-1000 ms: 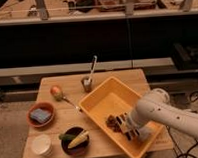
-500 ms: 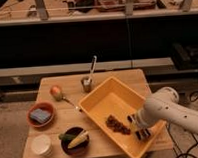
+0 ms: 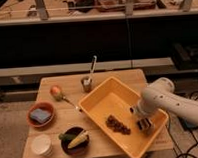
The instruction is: Wipe tray with eraser
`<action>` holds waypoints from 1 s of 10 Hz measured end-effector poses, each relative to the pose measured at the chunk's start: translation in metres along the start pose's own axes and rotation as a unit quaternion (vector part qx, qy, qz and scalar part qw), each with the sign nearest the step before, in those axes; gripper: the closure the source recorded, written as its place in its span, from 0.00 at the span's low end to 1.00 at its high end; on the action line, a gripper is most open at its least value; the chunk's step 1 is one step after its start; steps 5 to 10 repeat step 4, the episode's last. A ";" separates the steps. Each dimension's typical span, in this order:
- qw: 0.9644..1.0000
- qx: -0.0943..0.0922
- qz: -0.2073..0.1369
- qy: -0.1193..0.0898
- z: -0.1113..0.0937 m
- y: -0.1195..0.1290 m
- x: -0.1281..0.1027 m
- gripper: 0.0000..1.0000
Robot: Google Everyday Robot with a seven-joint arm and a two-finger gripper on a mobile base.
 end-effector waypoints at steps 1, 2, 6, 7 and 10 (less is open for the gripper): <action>1.000 0.000 -0.001 0.002 0.000 -0.002 0.009 0.99; 1.000 0.001 -0.009 0.005 0.001 -0.007 0.025 0.99; 1.000 0.011 -0.021 0.010 0.005 -0.024 0.040 0.99; 1.000 0.011 -0.021 0.010 0.005 -0.024 0.040 0.99; 1.000 0.011 -0.021 0.010 0.005 -0.024 0.040 0.99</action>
